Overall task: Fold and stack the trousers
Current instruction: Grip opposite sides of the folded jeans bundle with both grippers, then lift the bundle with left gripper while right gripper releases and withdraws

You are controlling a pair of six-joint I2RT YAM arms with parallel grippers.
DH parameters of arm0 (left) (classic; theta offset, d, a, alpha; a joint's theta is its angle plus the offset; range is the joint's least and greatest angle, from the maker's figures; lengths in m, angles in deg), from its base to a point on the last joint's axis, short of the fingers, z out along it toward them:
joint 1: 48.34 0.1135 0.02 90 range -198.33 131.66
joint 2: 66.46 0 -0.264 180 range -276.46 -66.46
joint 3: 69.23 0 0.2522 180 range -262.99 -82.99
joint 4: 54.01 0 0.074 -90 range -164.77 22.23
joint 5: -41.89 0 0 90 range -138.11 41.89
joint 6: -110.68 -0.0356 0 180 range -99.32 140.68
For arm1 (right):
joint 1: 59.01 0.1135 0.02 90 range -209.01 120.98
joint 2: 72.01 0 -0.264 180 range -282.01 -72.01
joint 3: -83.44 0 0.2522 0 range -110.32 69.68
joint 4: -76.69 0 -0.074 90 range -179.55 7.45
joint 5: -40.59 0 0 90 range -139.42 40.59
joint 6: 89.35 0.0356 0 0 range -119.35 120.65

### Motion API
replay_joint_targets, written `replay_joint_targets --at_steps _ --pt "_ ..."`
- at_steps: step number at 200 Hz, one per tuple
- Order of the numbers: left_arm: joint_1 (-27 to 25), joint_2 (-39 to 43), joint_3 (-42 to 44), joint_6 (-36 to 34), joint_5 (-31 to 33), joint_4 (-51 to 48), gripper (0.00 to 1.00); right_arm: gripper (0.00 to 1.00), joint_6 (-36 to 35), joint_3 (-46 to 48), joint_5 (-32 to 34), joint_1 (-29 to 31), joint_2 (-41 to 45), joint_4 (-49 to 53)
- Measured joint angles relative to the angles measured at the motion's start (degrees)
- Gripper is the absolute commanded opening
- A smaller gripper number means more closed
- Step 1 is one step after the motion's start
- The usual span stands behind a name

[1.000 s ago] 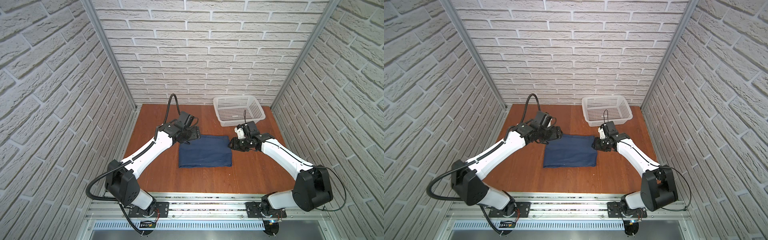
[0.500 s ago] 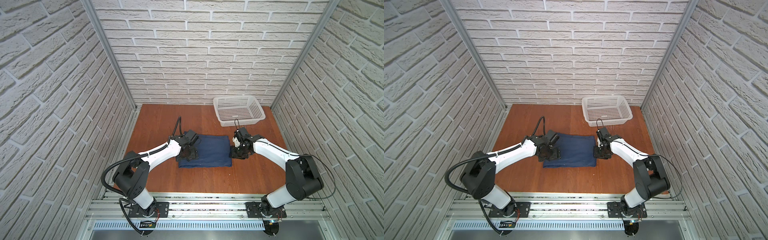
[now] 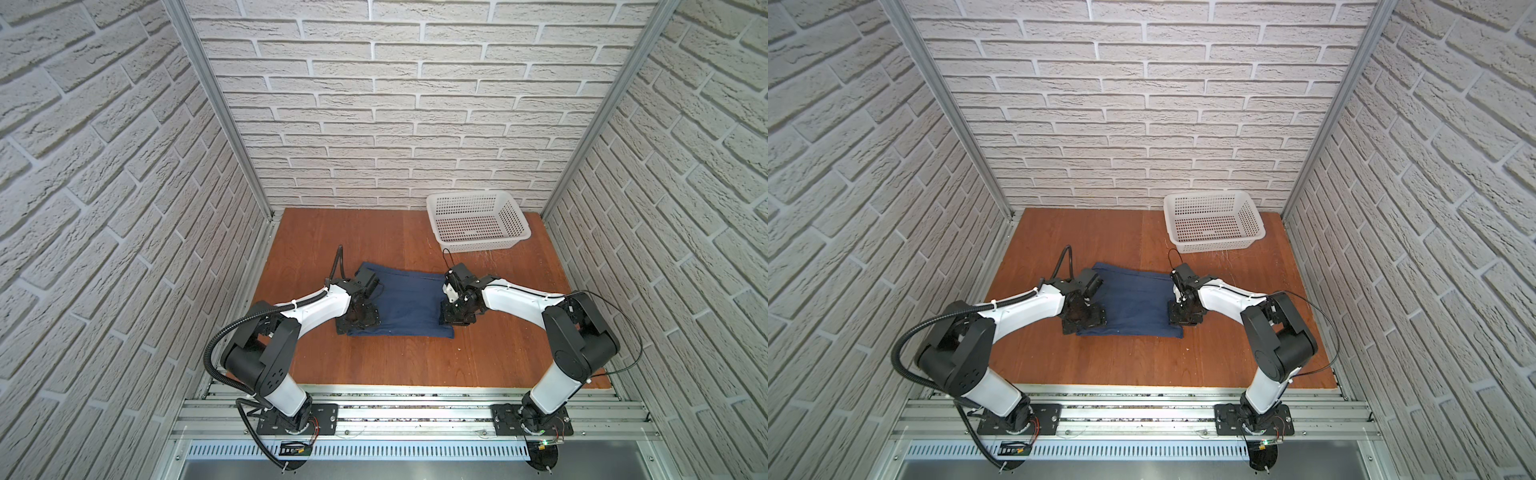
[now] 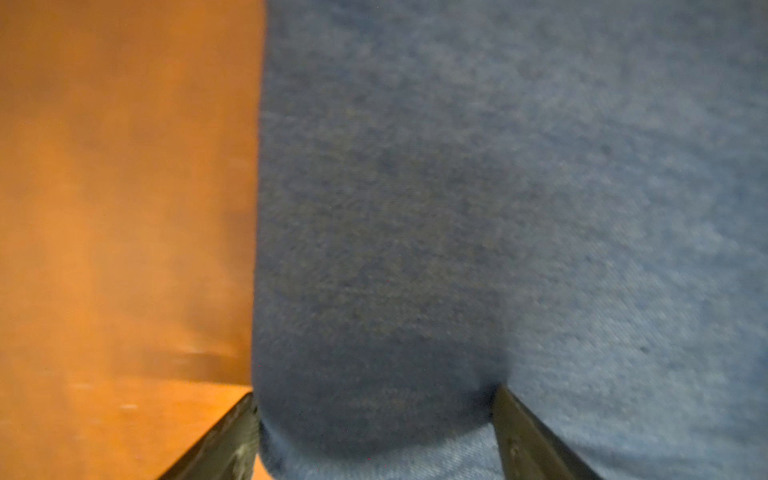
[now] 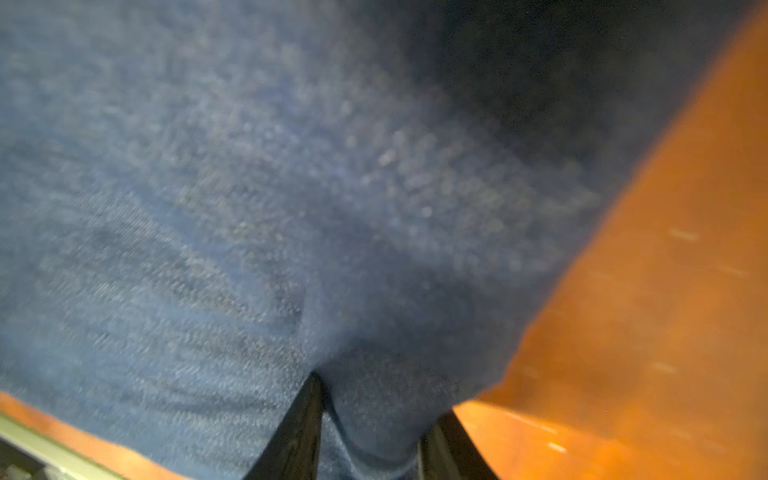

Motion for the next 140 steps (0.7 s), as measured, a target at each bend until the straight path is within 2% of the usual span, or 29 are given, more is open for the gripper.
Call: replay_joint_targets --at_steps 36,73,94,119,129,140 --pt "5.6 5.6 0.1 -2.8 1.5 -2.4 0.86 0.38 1.6 -4.5 -1.9 3.5 -3.6 -1.4" --pt "5.7 11.6 -3.1 -4.2 3.5 -7.0 0.86 0.45 2.5 -8.9 -2.3 5.7 -3.8 -1.4" --pt "2.6 13.8 -7.4 -3.8 5.9 -9.4 0.86 0.46 2.2 -9.1 -0.3 5.9 -1.0 -0.5" --pt "-4.2 13.1 -13.0 -1.9 9.0 -11.4 0.87 0.46 0.8 -8.3 3.7 6.0 6.6 0.2" --pt "-6.7 11.7 -14.6 -0.6 10.2 -11.9 0.9 0.46 -0.1 -7.1 5.4 6.0 10.5 -0.6" --pt "-9.1 9.8 -15.5 1.0 11.3 -12.2 0.97 0.46 -1.1 -5.1 7.2 5.9 14.9 -1.8"
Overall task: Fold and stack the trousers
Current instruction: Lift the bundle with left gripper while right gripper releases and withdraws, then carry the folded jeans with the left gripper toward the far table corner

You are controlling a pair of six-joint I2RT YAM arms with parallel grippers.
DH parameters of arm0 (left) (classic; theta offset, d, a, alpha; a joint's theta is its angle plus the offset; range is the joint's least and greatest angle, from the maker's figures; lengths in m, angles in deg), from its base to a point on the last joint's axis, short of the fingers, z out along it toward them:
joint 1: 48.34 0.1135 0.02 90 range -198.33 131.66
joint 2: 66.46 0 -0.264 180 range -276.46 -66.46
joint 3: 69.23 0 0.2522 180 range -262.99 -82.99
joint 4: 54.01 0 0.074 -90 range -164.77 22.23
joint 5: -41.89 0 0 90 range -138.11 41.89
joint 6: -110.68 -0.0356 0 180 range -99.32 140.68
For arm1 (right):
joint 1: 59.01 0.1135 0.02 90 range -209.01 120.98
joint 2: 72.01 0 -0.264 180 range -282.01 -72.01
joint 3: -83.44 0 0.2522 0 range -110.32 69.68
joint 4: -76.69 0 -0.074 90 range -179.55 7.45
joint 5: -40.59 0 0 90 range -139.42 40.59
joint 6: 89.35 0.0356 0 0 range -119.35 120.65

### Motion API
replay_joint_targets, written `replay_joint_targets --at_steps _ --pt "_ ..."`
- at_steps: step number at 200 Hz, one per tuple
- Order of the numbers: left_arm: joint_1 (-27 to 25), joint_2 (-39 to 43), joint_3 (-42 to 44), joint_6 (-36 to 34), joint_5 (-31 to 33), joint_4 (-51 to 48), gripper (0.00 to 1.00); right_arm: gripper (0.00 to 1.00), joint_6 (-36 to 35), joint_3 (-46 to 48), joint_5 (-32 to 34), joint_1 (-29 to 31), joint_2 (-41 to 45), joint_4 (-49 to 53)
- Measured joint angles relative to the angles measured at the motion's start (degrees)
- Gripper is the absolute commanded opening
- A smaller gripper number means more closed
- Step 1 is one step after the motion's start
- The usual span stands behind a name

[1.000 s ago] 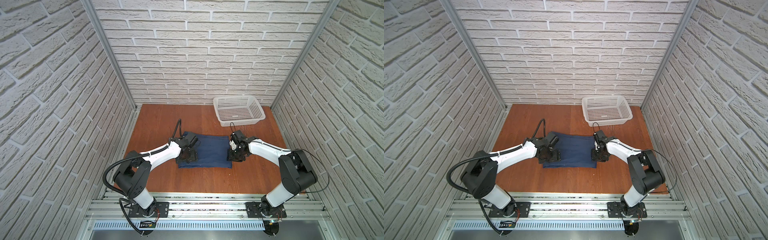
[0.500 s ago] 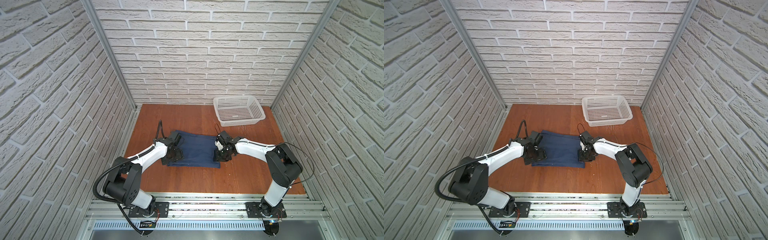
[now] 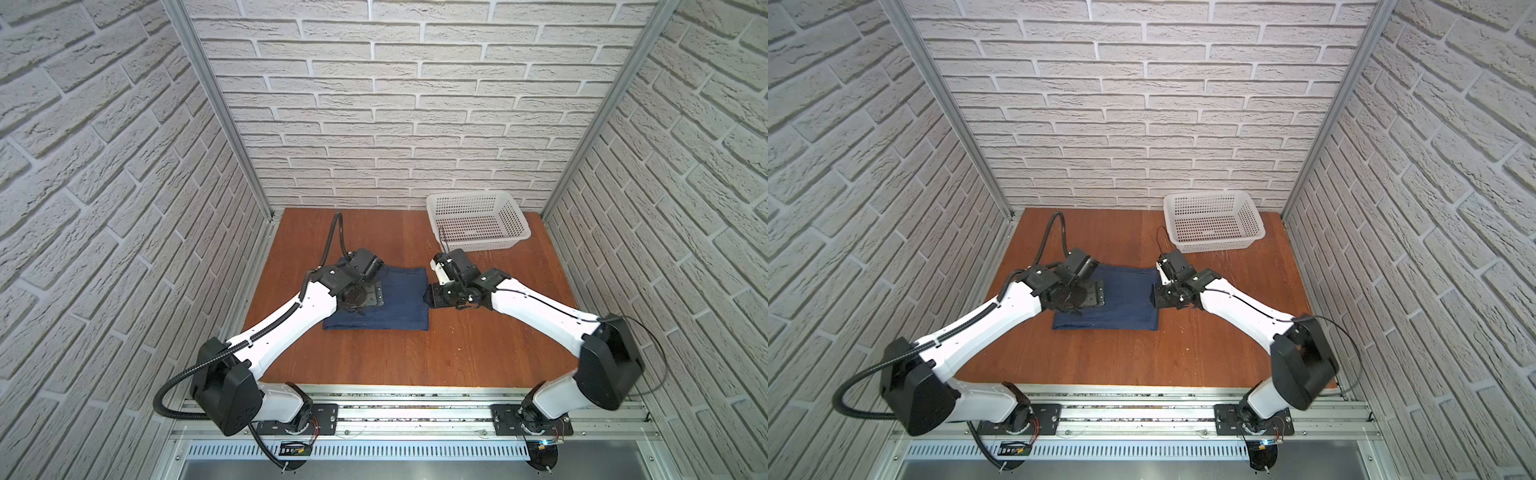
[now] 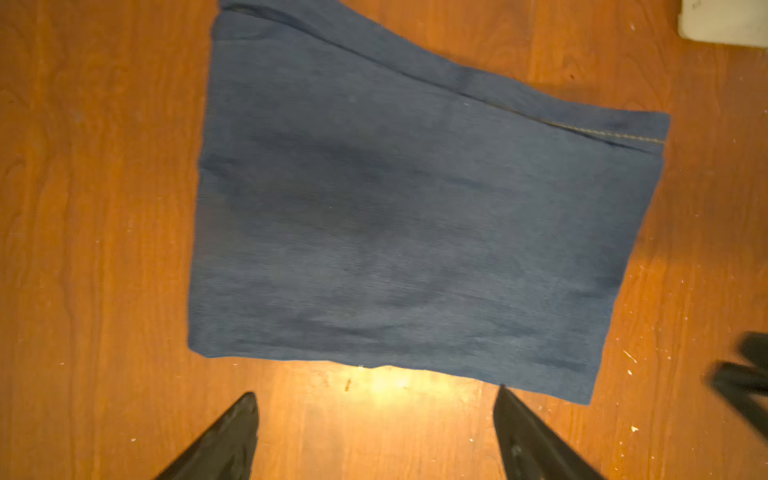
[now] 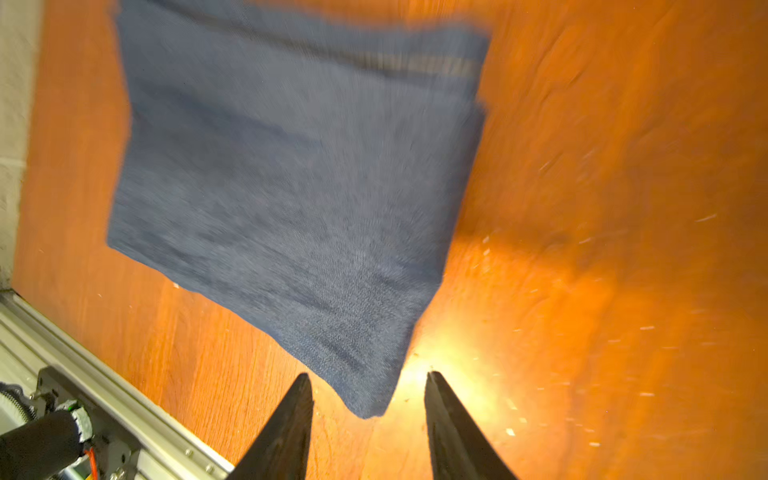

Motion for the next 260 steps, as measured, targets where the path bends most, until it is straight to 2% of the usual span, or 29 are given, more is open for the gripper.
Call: replay_joint_targets --at_steps 37,77,123,181,260 --pt "-4.1 -8.7 -0.4 4.5 1.7 -0.3 0.98 0.46 -4.3 9.5 4.4 0.0 10.5 -5.3" --pt "-5.2 -15.8 0.1 7.2 1.8 2.5 0.98 0.46 -7.0 15.8 6.0 0.1 13.4 -9.2" --pt "-4.7 -22.4 0.3 7.1 1.2 6.4 0.98 0.45 -9.0 22.8 6.1 1.5 17.2 -16.2" --pt "1.7 -24.2 1.2 3.0 -2.8 9.9 0.95 0.45 -9.3 22.9 6.1 2.1 16.2 -18.9" --pt "12.9 -30.3 -7.5 -7.7 -4.5 8.0 0.95 0.45 -8.9 21.5 6.2 2.8 12.0 -20.0"
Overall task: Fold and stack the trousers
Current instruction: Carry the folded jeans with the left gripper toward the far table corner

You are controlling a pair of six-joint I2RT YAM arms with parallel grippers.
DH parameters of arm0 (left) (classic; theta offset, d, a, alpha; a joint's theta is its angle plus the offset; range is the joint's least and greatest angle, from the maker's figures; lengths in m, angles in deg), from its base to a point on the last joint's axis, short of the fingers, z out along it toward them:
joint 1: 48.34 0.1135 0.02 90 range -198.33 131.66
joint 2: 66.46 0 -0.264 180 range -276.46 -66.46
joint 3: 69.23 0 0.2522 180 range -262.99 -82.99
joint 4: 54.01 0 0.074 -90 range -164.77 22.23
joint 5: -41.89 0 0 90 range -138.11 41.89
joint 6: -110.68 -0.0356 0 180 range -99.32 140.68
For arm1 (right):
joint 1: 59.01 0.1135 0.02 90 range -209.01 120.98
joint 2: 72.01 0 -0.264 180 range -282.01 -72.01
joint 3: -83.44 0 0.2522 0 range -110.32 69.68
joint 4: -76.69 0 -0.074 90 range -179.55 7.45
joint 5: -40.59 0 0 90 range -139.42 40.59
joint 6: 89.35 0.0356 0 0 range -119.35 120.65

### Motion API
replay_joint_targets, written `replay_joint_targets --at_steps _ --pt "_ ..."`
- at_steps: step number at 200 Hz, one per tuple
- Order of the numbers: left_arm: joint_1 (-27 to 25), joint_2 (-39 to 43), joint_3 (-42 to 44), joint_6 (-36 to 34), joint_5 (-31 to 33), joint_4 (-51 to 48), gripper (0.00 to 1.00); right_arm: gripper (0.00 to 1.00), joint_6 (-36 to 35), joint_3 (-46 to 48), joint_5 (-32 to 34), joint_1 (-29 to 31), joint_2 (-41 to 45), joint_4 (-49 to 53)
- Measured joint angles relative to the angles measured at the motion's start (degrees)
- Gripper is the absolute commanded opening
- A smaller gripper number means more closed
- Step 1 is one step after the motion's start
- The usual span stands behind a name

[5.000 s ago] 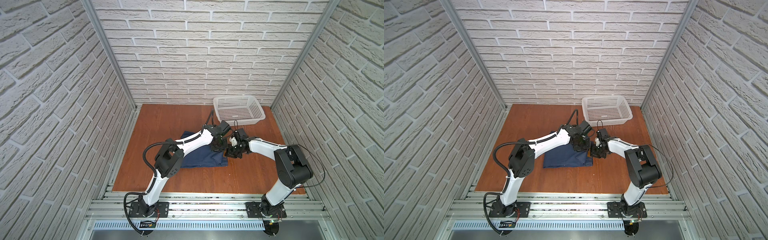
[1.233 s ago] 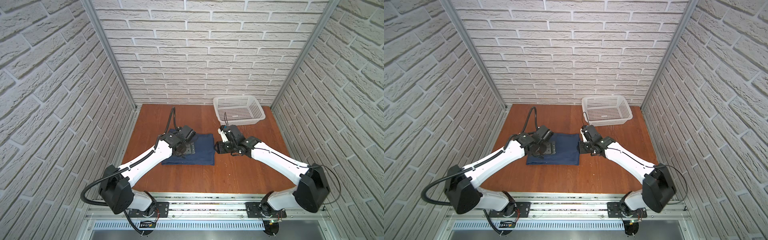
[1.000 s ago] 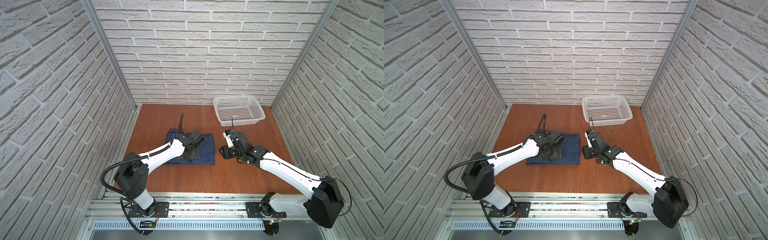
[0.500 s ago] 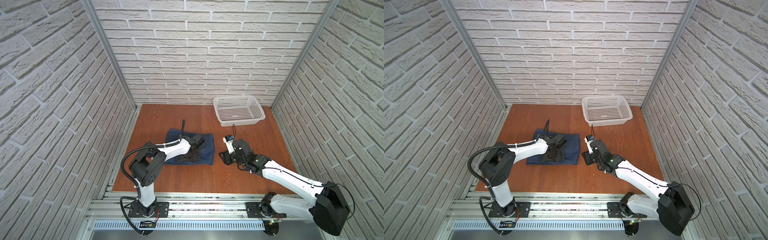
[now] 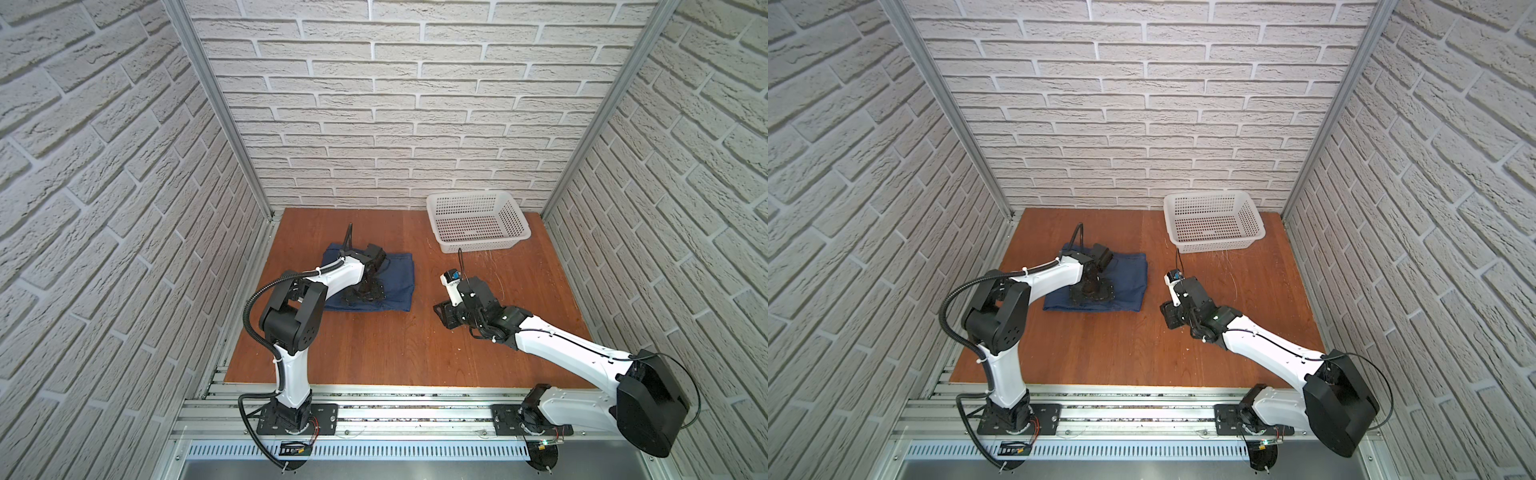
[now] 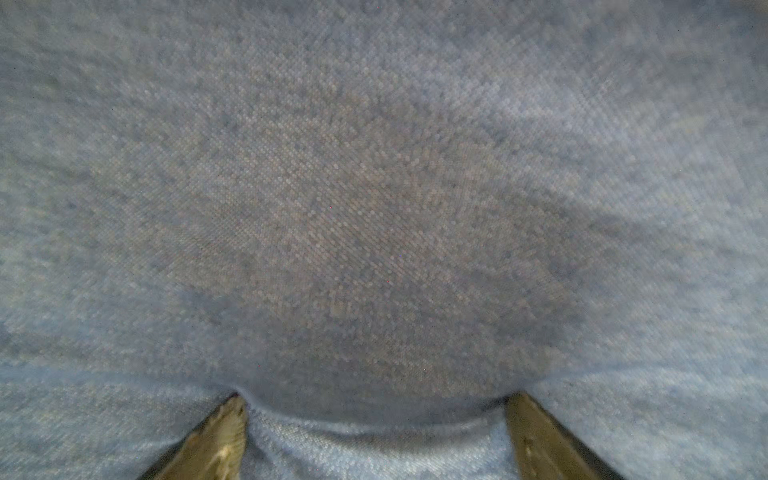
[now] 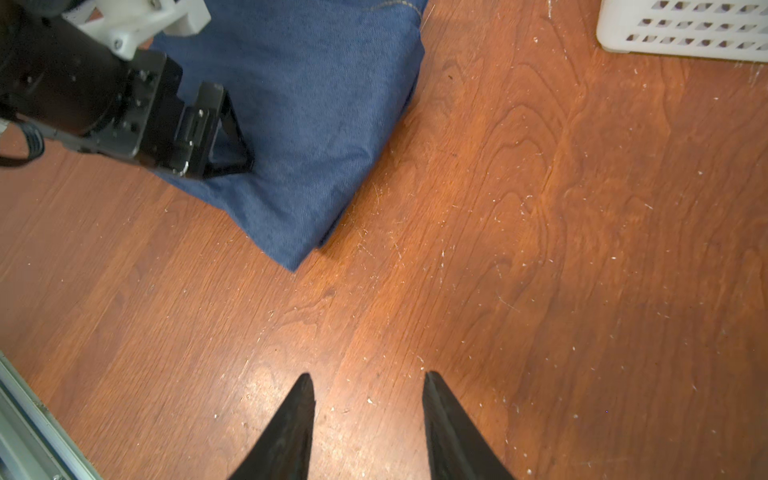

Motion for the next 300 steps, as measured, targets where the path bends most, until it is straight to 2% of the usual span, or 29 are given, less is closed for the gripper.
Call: replay_joint_targets --at_steps 48,102,110,139,265,300 --pt "7.3 -4.4 -6.8 -6.5 -0.8 -2.6 0.95 0.44 -0.1 -2.2 -0.1 0.1 -2.7 -0.6" --pt "14.5 -12.2 -19.0 -12.5 -1.6 -7.3 0.95 0.44 -0.1 -3.1 -0.2 0.1 -4.7 -0.7" --pt "15.5 -13.4 -20.9 -13.4 -1.6 -8.0 0.91 0.44 -0.1 -3.4 -0.2 0.1 -5.0 -0.6" --pt "18.7 -17.0 -27.0 -15.3 -2.5 -10.1 0.93 0.44 -0.4 -5.5 -0.4 0.1 -7.0 -0.6" --pt "29.2 -34.6 -58.5 -22.5 -1.2 -21.0 0.96 0.43 0.0 -10.3 -1.6 0.1 -12.8 -0.5" --pt "30.1 -39.6 -68.0 -24.3 -0.9 -23.5 0.97 0.43 0.4 -10.6 -1.6 0.2 -12.9 0.0"
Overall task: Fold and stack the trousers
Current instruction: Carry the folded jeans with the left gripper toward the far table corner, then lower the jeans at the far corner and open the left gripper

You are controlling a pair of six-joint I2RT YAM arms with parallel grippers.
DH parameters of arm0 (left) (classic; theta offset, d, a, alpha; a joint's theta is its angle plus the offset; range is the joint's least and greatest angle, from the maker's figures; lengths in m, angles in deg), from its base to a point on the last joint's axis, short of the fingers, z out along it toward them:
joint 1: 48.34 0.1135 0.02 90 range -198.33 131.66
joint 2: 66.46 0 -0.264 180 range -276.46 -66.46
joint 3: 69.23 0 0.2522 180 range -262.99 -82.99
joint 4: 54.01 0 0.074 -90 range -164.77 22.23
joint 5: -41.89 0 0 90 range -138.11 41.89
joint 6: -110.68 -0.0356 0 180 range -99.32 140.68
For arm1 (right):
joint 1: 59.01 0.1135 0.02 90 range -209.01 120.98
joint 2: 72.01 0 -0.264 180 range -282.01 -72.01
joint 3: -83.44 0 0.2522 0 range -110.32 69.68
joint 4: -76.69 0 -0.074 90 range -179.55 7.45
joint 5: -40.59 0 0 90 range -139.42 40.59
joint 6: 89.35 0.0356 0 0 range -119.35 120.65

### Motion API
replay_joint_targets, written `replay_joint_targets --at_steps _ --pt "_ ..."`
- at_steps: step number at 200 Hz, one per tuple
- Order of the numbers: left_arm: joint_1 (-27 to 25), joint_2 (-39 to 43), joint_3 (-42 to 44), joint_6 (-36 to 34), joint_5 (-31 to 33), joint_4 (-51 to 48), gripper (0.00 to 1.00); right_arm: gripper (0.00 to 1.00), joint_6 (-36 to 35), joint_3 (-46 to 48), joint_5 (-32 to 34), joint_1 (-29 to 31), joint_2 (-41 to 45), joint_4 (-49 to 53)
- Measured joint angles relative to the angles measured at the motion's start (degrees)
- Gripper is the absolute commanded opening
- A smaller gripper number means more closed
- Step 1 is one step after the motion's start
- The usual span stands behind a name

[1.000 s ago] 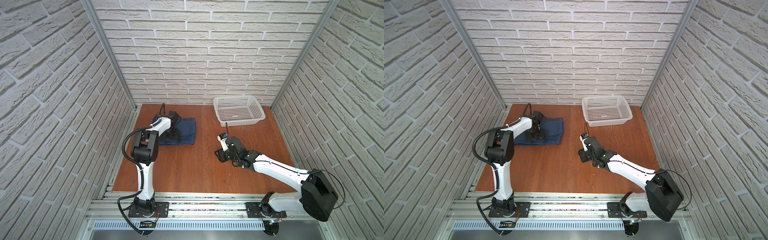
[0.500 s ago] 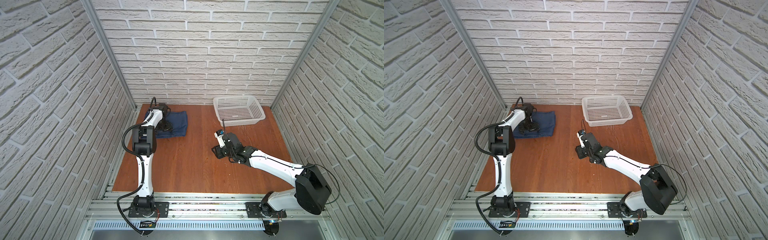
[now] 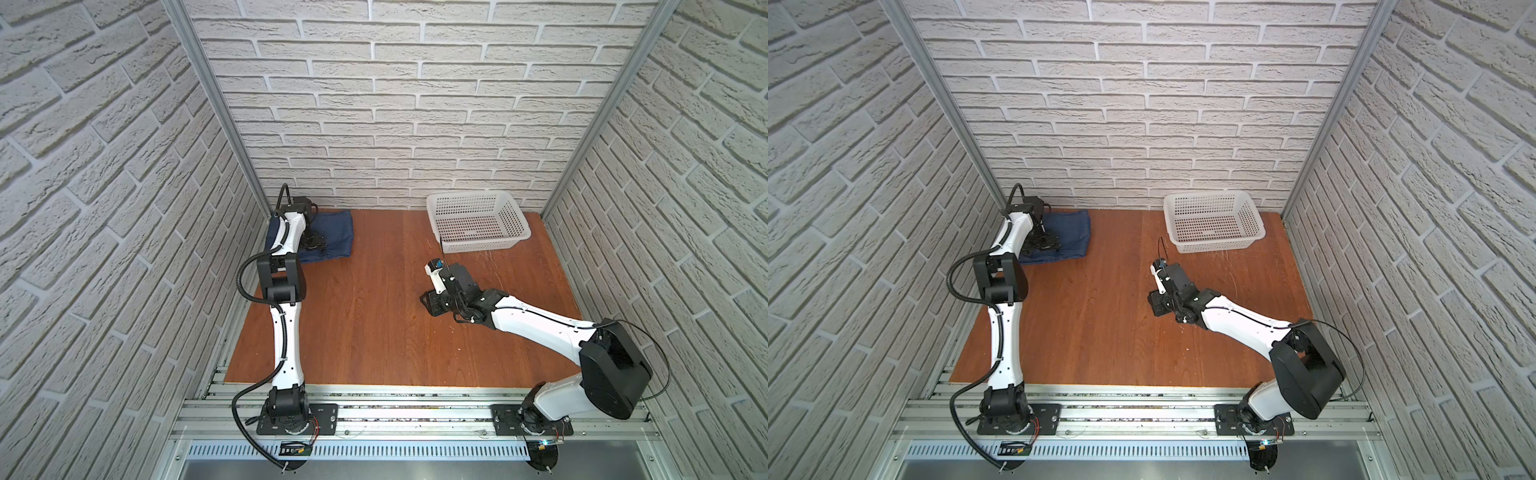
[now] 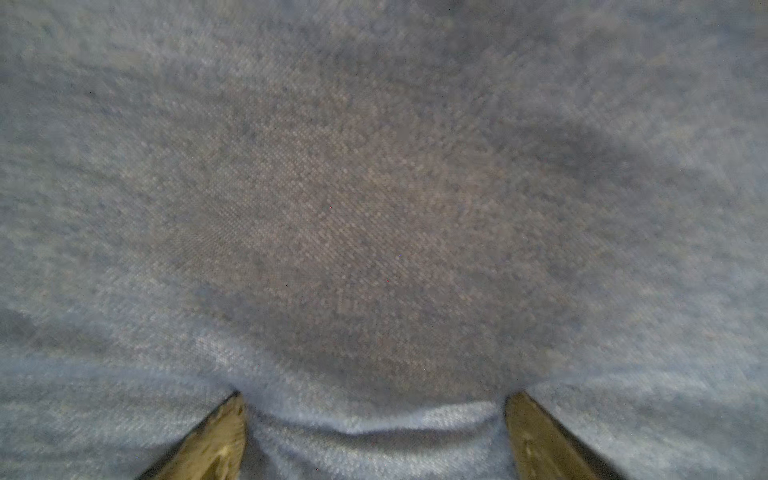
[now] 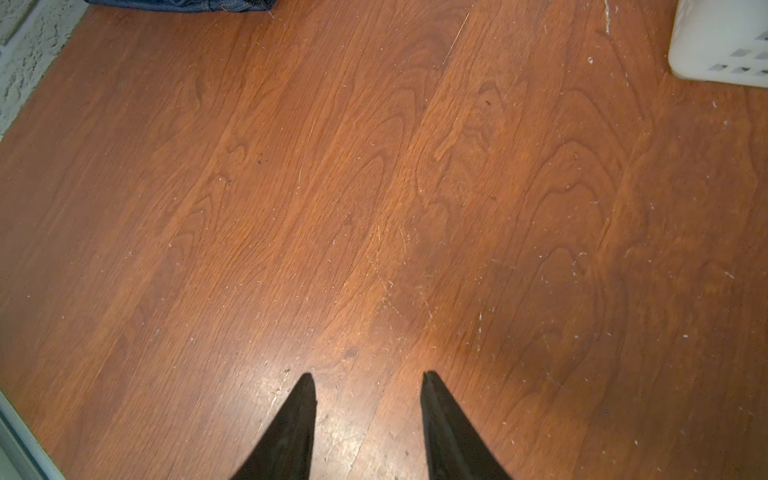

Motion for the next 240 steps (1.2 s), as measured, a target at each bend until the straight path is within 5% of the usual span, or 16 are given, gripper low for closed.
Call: replay_joint_targets --at_steps 49,77,143,190,240 --pt "0.0 -0.8 -2.1 -1.4 -0.5 -0.4 0.98 0.43 0.4 -1.4 0.2 0.5 0.0 0.8" --pt "-0.3 4.9 4.6 -1.6 -0.7 1.6 0.98 0.43 0.5 -1.5 0.9 0.6 0.2 1.3" --pt "-6.5 48.1 35.5 -2.0 1.5 15.8 0.98 0.43 -1.1 -0.7 6.1 0.6 10.6 3.8" --pt "-10.3 80.3 68.8 0.5 2.2 31.0 0.98 0.43 -4.0 5.2 14.3 0.2 21.0 3.2" --pt "-10.3 95.6 96.5 3.6 4.8 40.1 0.98 0.44 -7.1 12.3 23.5 -4.1 26.4 -2.1"
